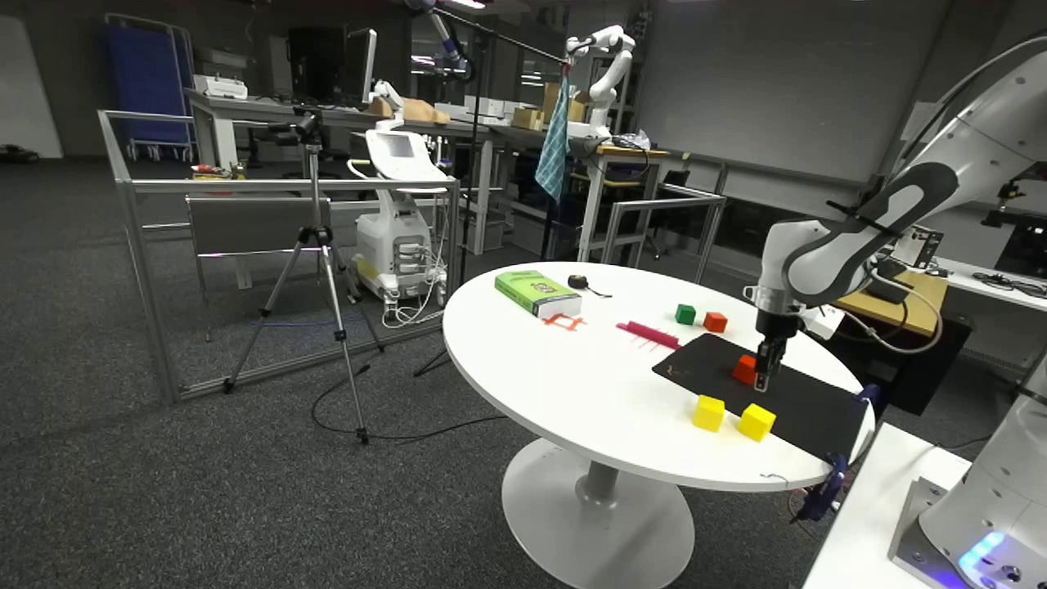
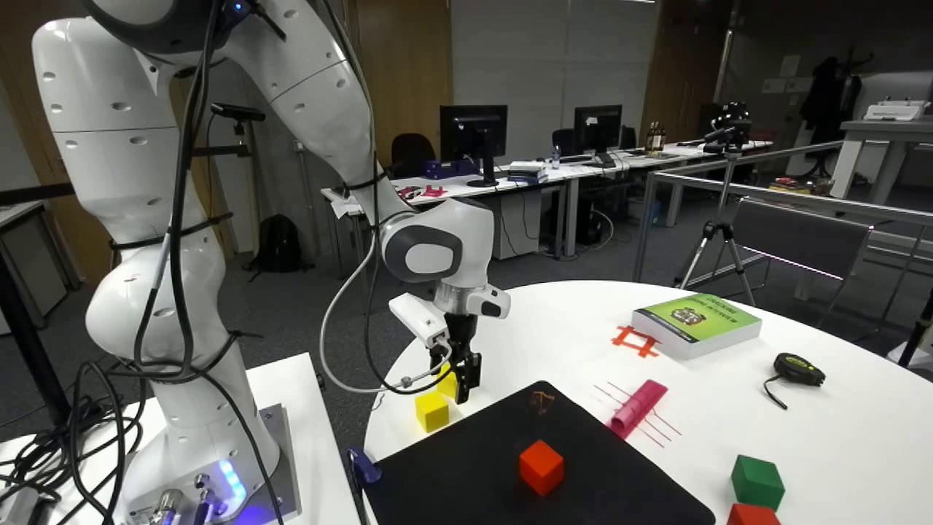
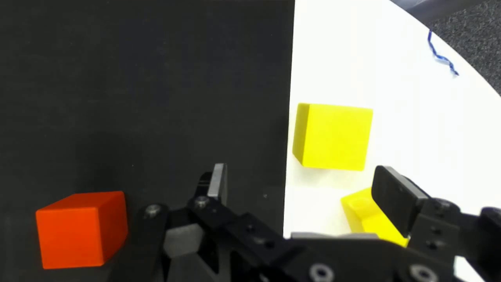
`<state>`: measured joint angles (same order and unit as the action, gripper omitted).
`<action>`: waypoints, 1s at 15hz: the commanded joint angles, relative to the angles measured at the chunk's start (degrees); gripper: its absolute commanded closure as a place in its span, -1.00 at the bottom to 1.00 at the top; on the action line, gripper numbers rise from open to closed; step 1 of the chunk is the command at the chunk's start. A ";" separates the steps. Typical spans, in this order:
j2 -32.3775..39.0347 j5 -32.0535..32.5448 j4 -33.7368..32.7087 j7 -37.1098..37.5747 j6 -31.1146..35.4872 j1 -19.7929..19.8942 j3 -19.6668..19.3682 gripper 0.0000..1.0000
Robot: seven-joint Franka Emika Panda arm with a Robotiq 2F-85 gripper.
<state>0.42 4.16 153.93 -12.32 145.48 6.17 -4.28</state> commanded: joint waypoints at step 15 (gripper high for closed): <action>8.21 13.20 4.96 10.08 12.49 -4.81 -0.11 -1.00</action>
<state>7.62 14.64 157.15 -2.79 153.51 1.64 -3.75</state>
